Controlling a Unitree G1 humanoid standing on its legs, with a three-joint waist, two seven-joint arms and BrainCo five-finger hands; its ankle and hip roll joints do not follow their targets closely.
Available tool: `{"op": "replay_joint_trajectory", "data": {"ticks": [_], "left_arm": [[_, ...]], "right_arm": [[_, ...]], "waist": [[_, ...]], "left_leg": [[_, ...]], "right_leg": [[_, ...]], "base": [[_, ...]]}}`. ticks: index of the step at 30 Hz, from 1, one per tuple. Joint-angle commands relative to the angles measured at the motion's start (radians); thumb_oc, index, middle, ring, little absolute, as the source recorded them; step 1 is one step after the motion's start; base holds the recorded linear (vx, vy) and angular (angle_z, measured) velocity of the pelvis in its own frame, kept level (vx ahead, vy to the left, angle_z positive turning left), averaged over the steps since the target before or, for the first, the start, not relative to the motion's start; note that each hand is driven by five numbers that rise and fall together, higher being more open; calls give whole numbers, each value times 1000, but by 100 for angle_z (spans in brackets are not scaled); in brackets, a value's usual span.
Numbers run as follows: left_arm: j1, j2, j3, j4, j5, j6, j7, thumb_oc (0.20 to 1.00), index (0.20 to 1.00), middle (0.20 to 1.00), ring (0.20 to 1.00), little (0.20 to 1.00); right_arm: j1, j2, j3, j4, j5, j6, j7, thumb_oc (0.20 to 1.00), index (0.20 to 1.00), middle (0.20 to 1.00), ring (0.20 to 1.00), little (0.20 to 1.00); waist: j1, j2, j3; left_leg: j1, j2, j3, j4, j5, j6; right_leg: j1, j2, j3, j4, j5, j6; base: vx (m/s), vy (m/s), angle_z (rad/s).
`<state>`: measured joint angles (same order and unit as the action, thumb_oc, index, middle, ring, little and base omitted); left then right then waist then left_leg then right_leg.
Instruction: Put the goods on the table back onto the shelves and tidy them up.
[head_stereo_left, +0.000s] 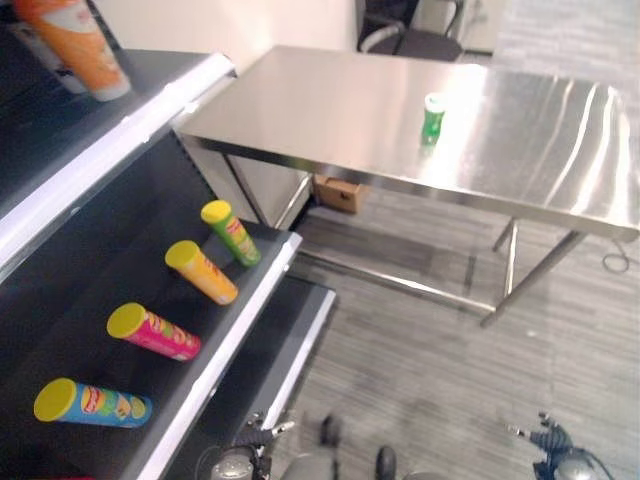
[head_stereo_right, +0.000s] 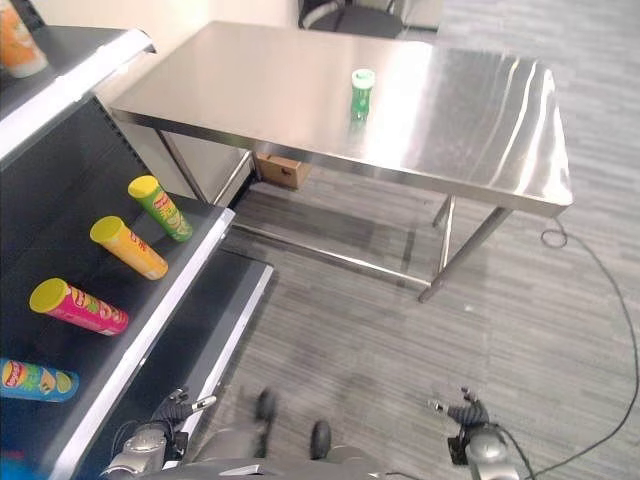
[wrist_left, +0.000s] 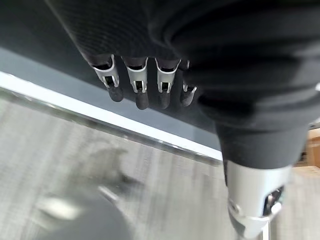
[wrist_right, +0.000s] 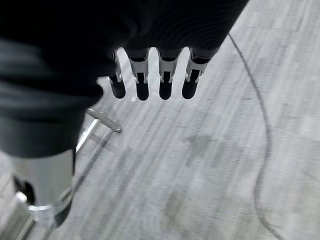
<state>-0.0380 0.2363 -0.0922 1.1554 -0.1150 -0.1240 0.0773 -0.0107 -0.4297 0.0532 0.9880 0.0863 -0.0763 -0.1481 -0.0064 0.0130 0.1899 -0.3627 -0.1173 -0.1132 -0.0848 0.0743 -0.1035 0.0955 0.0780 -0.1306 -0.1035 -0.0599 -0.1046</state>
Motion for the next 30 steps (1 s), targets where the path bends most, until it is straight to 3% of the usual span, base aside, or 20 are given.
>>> {"op": "replay_joint_trajectory", "data": {"ticks": [1,3,4,8,14,16,18,20,21,22,23,24,27,30], "left_arm": [[-25,39,5,-27,-24,-27,17,1000,1000,1000,1000,1000],[-5,32,20,-18,-27,-26,18,1000,1000,1000,1000,1000],[12,38,29,-6,-17,-21,17,1000,1000,1000,1000,1000],[13,47,38,-1,-26,-21,17,1000,1000,1000,1000,1000],[18,57,46,4,-27,-20,13,1000,1000,1000,1000,1000],[12,66,42,6,-21,-17,7,1000,1000,1000,1000,1000],[1,74,36,5,-15,-13,9,1000,1000,1000,1000,1000],[-4,79,31,6,-11,-11,8,1000,1000,1000,1000,1000],[-7,82,30,8,-9,-9,8,1000,1000,1000,1000,1000],[-9,85,30,8,-8,-11,9,1000,1000,1000,1000,1000],[-19,91,23,10,-5,-14,9,1000,1000,1000,1000,1000],[-26,93,17,16,-1,-17,9,1000,1000,1000,1000,1000],[-38,104,1,31,30,-15,2,1000,1000,1000,1000,1000],[-34,98,10,37,21,-23,7,1000,1000,1000,1000,1000]], "right_arm": [[68,-9,-1,-49,-24,-25,-21,1000,1000,1000,1000,1000],[78,0,5,-40,-42,-19,-12,1000,1000,1000,1000,1000],[78,16,11,-3,-50,-14,0,1000,1000,1000,1000,1000],[61,35,6,67,-51,-2,6,1000,1000,1000,1000,1000],[48,43,-13,134,-52,10,11,1000,1000,1000,1000,1000],[41,48,-29,165,-43,13,15,1000,1000,1000,1000,1000],[34,47,-36,175,-45,21,12,1000,1000,1000,1000,1000],[35,50,-39,179,-43,21,9,1000,1000,1000,1000,1000],[38,55,-43,189,-44,23,8,1000,1000,1000,1000,1000],[41,56,-48,200,-43,25,6,1000,1000,1000,1000,1000],[48,52,-65,223,-35,28,2,1000,1000,1000,1000,1000],[49,45,-87,240,-20,31,1,1000,1000,1000,1000,1000],[57,37,-103,282,-3,39,6,1000,1000,1000,1000,1000],[84,41,-124,289,21,38,7,1000,1000,1000,1000,1000]], "waist": [[36,-30,11],[41,-21,-4],[44,-40,-31],[49,-55,-61],[50,-60,-93],[44,-50,-87],[26,-45,-61],[21,-41,-51],[19,-36,-44],[20,-29,-43],[17,-18,-39],[5,-11,-31],[-11,-32,-30],[-12,-54,-58]], "left_leg": [[78,88,126,69,77,14],[136,100,131,17,108,21],[173,108,152,17,98,33],[222,103,194,6,57,68],[276,94,229,3,2,100],[311,92,237,4,-25,120],[340,89,233,2,-34,136],[351,90,230,2,-39,139],[364,94,230,2,-46,142],[374,100,232,0,-53,140],[388,112,218,-2,-68,130],[395,118,194,1,-78,121],[408,106,164,9,-94,105],[415,102,170,7,-98,97]], "right_leg": [[19,-9,88,27,-39,154],[47,5,127,31,-59,144],[76,-14,153,28,-80,149],[84,-55,167,70,-100,171],[58,-98,156,175,-104,211],[-23,-109,137,362,-81,252],[-100,-121,123,524,-2,302],[-131,-127,111,587,16,311],[-158,-153,86,625,23,309],[-172,-189,48,618,16,303],[-189,-237,-13,550,-28,269],[-213,-256,-18,464,-27,258],[-177,-253,19,256,14,280],[-150,-249,27,183,58,284]], "base": [[278,48,-67],[457,143,-111],[520,191,-119],[262,143,-88],[134,101,-25],[69,98,-17],[-17,50,0],[-14,27,6],[23,34,5],[70,-10,10],[80,-84,9],[81,-134,12],[73,-120,19],[89,-104,49]]}}
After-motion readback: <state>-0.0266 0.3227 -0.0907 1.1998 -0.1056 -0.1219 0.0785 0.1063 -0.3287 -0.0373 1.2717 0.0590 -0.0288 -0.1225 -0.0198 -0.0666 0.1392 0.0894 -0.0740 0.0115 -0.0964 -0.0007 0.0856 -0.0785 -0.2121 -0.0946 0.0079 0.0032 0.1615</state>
